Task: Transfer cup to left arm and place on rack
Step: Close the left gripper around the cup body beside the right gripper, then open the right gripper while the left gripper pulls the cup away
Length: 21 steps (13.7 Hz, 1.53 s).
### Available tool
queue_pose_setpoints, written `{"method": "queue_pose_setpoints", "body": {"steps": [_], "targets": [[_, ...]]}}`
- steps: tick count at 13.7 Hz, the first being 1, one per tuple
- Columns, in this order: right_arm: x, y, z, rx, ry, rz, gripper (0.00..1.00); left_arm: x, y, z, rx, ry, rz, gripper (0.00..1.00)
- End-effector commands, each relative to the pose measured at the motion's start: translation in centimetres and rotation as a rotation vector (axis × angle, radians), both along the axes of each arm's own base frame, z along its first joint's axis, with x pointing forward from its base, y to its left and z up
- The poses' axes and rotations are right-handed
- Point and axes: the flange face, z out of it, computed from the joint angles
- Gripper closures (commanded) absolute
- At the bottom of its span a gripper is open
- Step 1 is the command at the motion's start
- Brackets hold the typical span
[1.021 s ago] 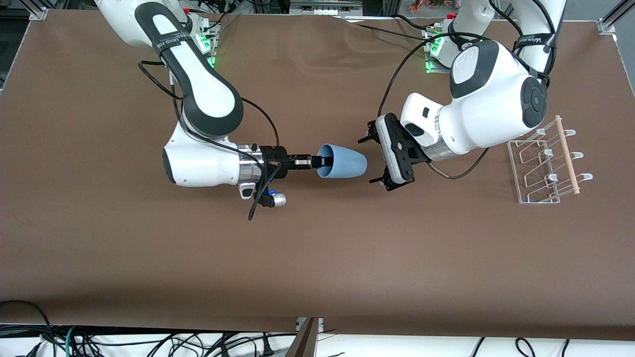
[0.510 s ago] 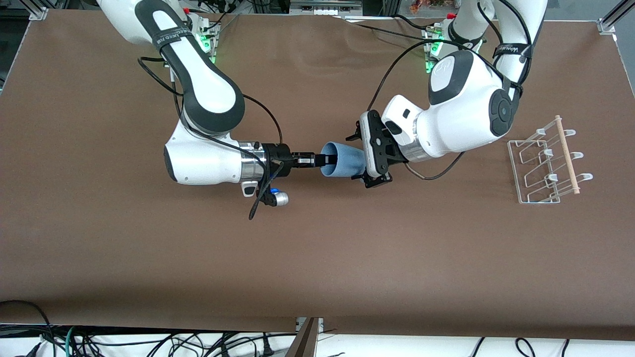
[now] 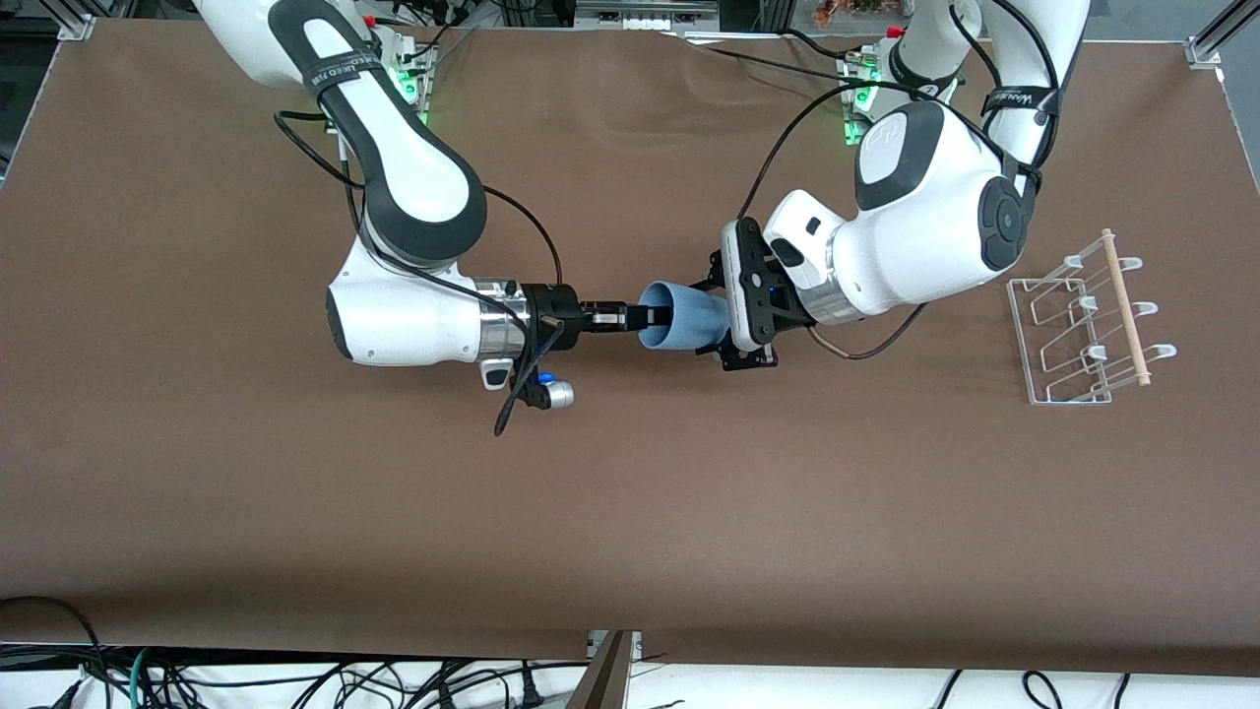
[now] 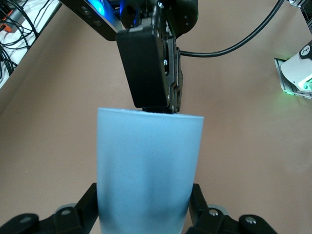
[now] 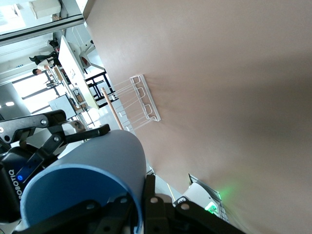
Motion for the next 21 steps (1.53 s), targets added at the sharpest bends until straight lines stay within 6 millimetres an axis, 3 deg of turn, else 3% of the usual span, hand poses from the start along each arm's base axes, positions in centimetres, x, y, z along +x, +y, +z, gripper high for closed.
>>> {"method": "queue_pose_setpoints", "body": {"steps": [1, 4, 8, 12, 15, 21], "targets": [[0.3, 0.5, 1.0, 0.024, -0.001, -0.008, 0.0, 0.1, 1.6, 1.0, -0.013, -0.022, -0.005, 1.0], [1.1, -0.3, 2.3, 0.034, -0.022, -0.02, 0.0, 0.3, 3.2, 1.2, -0.007, 0.004, -0.005, 1.0], [3.4, -4.5, 3.9, 0.02, -0.053, -0.065, 0.0, 0.4, 6.2, 2.1, 0.049, 0.038, -0.025, 1.0], [4.4, -9.2, 4.4, -0.137, -0.127, 0.009, 0.0, 1.2, 12.9, 1.0, 0.202, 0.107, -0.034, 1.0], [5.0, -12.7, 3.7, -0.307, -0.185, 0.076, 0.0, 2.0, 17.9, -0.4, 0.444, 0.108, -0.012, 1.0], [5.6, -19.0, 2.7, -0.736, -0.353, 0.29, 0.0, 0.6, 22.2, -1.1, 1.059, 0.152, -0.045, 0.99]]}}
